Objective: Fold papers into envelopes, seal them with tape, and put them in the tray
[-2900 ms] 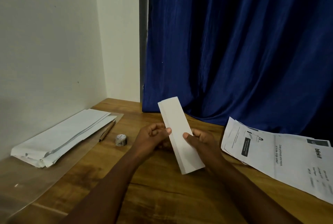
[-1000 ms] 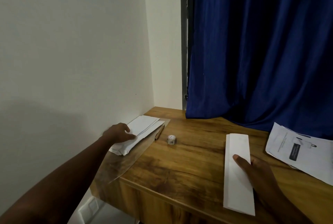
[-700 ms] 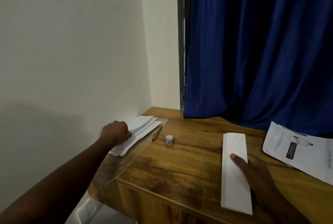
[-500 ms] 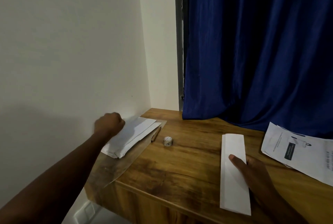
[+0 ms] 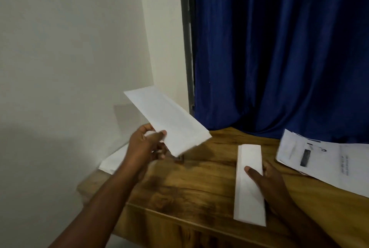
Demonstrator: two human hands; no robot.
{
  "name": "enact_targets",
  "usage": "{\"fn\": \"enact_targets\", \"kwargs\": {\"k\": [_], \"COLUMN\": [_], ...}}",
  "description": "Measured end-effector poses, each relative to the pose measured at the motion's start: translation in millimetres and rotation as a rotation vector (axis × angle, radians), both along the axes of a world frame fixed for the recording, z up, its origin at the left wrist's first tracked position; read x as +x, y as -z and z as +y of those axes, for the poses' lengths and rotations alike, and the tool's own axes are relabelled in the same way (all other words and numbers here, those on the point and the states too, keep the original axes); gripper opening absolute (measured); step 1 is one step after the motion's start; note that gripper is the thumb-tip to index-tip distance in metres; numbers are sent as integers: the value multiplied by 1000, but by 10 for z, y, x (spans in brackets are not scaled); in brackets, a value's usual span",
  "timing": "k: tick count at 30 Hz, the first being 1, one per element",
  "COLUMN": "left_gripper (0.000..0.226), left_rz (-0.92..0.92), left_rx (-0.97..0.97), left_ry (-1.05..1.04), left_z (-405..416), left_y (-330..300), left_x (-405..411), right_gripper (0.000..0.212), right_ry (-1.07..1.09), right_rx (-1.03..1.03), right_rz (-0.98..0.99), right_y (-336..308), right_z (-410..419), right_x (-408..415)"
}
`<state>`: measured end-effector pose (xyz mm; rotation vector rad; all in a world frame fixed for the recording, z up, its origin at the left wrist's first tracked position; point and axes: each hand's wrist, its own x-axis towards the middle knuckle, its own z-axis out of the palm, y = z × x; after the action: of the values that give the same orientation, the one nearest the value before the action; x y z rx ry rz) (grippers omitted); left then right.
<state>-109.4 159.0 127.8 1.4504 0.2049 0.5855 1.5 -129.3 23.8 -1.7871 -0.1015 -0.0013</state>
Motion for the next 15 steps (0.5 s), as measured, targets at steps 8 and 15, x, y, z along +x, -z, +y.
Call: {"fn": "enact_targets", "kwargs": {"k": [8,15], "left_gripper": [40,41], "left_rz": [174,264], "left_rx": [-262,-369], "left_ry": [347,389], "left_z": [-1344,-1661], "left_y": [743,930], "left_x": [76,245], "right_gripper": [47,46], "right_ry": [-181,-5], "right_rx": [114,72], "right_rz": [-18,42], "right_y": [-46,-122], "right_z": [-389,-894], "right_x": [-245,-356]}}
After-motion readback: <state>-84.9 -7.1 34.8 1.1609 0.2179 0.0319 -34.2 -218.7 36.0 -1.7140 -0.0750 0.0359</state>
